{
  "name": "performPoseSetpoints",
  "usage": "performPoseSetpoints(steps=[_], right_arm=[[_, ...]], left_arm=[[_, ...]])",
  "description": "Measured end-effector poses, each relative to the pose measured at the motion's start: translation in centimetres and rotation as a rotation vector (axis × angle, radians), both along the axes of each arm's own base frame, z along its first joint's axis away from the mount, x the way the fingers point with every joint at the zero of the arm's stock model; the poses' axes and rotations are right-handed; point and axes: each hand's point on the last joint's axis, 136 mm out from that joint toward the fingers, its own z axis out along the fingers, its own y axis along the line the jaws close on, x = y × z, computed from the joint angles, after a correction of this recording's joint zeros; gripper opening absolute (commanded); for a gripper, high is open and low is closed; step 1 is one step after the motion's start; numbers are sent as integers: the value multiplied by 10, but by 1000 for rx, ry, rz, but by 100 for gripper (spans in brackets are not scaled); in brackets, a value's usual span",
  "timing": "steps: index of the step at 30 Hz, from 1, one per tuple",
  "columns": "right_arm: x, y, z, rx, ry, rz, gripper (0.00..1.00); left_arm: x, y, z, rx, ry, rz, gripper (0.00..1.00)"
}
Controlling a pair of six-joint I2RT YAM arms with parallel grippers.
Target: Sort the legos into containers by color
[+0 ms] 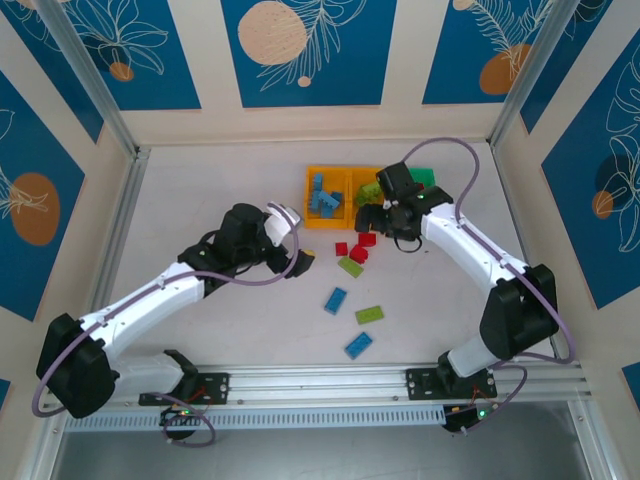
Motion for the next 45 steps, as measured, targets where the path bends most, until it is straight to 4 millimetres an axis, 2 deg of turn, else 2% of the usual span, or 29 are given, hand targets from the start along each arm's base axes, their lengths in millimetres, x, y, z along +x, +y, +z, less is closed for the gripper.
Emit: performPoseSetpoints(steps=[4,11,18,27,33,38,41,45], right_arm=[[-15,9,-33,44,145,-66,86],[-17,22,-72,65,303,-152,86],[0,30,-94,42,351,-182,82],[-4,28,-108,21,389,-195,63],[-21,17,-123,-6,430,-207,52],[-30,6,-114,-13,409,-211,42],[-30,1,-94,-2,345,-208,42],[-24,-8,-55,22,218,-199,41]], left_arm=[[2,-1,-9,16,21,0,100],[2,-1,-10,16,22,1,100],[2,-1,-9,13,21,2,100],[1,-1,-9,13,21,2,100],[0,0,-9,12,19,3,100],[-1,1,-10,13,20,3,100],[-1,1,-10,12,20,3,100],[-1,1,-10,12,19,3,100]])
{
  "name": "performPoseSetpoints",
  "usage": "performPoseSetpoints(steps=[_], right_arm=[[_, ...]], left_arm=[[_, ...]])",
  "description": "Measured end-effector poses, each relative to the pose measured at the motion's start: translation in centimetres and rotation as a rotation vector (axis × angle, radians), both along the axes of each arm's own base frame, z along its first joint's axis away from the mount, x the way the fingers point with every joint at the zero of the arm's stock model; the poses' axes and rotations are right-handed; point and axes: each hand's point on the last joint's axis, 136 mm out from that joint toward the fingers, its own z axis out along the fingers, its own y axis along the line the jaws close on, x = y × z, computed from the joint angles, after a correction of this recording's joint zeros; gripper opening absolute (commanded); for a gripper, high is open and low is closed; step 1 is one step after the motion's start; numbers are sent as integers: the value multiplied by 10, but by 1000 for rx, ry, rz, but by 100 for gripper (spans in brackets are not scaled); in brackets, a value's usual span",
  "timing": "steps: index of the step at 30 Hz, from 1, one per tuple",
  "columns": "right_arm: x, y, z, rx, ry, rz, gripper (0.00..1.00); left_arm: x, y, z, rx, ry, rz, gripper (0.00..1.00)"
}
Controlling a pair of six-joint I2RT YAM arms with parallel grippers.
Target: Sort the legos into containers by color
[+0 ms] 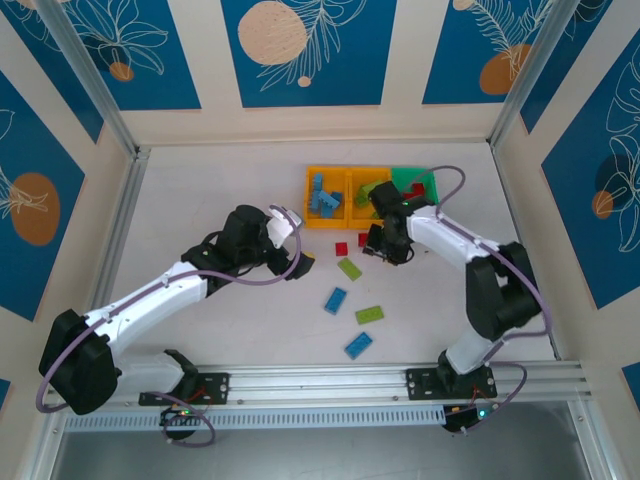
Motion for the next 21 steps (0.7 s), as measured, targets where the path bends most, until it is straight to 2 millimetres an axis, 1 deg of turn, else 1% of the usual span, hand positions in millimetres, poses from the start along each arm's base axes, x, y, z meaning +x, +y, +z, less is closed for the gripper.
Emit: performPoseSetpoints(steps=[2,4,7,9,10,12,13,15,16,17,18,20,21], right_arm=[[5,-8,21,-2,-73,-4,42],[12,-21,38,-11,-137,-15,42],[36,-48,62,-20,-223,-59,42],[63,-69,77,-27,-266,-101,42],[76,-76,81,-28,-277,-113,42],[113,-91,87,-36,-301,-135,42],[127,-96,86,-40,-304,-141,42],[156,-103,76,-43,-295,-143,46],[168,-104,69,-40,-283,-141,50],[178,-105,61,-37,-268,-137,58],[187,-105,53,-30,-252,-135,63],[198,-103,39,-21,-222,-123,71],[200,-101,35,-16,-209,-117,73]], left_arm=[[0,0,0,0,0,0,100],[0,0,0,-1,-1,0,100],[1,-1,2,-5,-6,0,100],[1,-1,2,-7,-9,0,100],[1,-1,2,-8,-9,0,100],[1,-1,2,-8,-8,0,100],[1,-1,2,-8,-8,0,100],[0,-2,2,-14,0,4,100],[0,-2,2,-16,2,5,100],[-1,-3,2,-20,7,6,100],[-1,-4,2,-23,10,6,100],[-3,-6,2,-31,22,8,100],[-4,-7,1,-33,29,9,100]])
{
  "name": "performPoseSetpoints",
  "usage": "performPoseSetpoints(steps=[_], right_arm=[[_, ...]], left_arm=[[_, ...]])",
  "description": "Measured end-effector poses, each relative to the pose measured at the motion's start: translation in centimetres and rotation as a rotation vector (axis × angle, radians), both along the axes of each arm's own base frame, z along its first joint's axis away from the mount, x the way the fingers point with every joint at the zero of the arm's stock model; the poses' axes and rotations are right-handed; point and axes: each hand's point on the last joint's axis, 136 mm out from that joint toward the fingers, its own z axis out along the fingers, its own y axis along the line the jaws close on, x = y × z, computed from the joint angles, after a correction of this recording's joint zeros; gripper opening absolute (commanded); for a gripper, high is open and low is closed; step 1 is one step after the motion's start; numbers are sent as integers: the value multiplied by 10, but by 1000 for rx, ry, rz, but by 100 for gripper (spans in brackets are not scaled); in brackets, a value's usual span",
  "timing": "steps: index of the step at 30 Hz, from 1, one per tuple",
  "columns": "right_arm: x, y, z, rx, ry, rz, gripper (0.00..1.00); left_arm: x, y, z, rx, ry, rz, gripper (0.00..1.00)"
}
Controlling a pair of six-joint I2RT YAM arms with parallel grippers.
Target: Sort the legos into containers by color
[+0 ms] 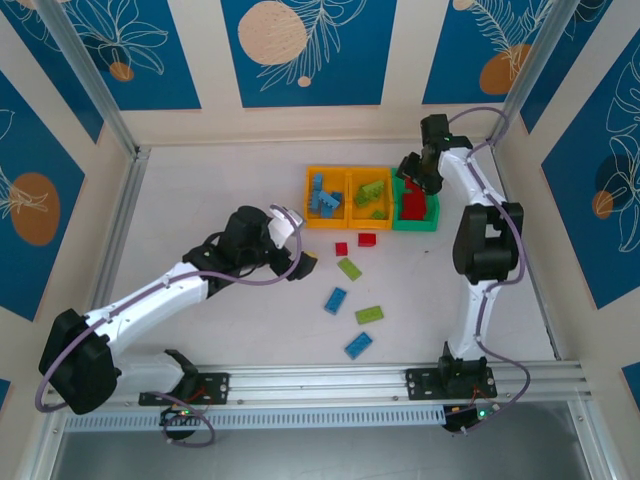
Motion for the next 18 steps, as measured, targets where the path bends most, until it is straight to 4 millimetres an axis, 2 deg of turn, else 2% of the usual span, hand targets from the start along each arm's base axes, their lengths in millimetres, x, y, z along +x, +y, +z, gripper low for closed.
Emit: performPoseSetpoints(steps=[3,6,8,11,14,16,18], right_arm=[[-2,3,-1,15,23,6,76],[-7,5,12,32,10,11,76],[-17,6,26,43,-13,13,76],[-49,7,56,67,-58,7,76],[-86,8,86,95,-127,-5,77],[-109,8,99,113,-159,-10,77],[-130,9,101,129,-170,-15,77]], left_arm=[[-2,-7,-6,1,32,1,100],[-2,-19,-19,20,74,3,100],[-1,-28,-27,37,105,12,100],[4,-42,-33,53,150,46,99],[13,-57,-39,76,210,102,92],[19,-67,-45,96,258,138,90],[23,-76,-54,122,301,165,90]])
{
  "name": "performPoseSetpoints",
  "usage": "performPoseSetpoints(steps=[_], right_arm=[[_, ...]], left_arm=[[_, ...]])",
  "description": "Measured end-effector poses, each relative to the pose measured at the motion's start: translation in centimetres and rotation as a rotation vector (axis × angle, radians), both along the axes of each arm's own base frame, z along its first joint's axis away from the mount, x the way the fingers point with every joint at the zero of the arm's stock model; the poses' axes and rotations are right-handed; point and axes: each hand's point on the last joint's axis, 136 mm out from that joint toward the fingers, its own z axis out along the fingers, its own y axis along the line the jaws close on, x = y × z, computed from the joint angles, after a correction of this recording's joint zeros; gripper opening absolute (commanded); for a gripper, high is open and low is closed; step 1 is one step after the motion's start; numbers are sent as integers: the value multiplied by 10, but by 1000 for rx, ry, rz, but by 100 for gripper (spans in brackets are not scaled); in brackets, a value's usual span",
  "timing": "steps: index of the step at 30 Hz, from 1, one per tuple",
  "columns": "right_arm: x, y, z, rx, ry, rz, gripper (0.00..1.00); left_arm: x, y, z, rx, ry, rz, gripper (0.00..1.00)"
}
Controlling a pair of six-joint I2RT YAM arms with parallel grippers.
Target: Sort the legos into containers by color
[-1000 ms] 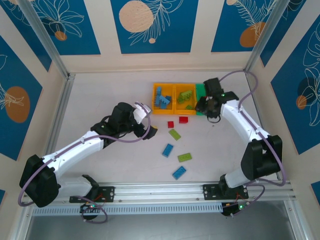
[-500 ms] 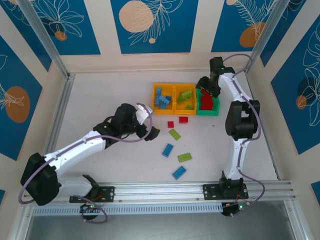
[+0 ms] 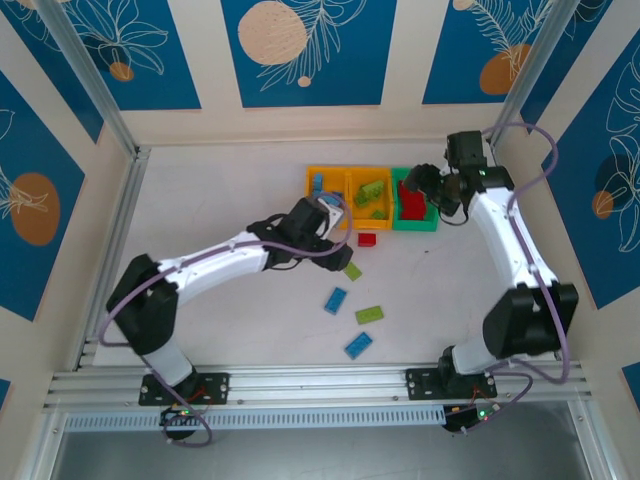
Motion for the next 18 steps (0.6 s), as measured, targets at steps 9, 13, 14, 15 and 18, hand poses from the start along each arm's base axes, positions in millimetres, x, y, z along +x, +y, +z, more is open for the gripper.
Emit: performPoseSetpoints(steps=[9,13,14,15,18], right_arm=[[-45,2,-46,22,141,-2,77],[-47,1,-47,22,146,-2,77],[-47,2,-47,22,146,-1,77],[-47,1,-47,22,145,-2,77],[-47,1,-47,21,145,-2,77]], left_arm=[[-6,-17,-63,147,224,103,92],[-4,-20,-83,164,294,185,96],[-3,-20,-86,170,308,200,96],[-3,-21,-89,176,318,211,97],[0,-26,-94,183,342,240,97]])
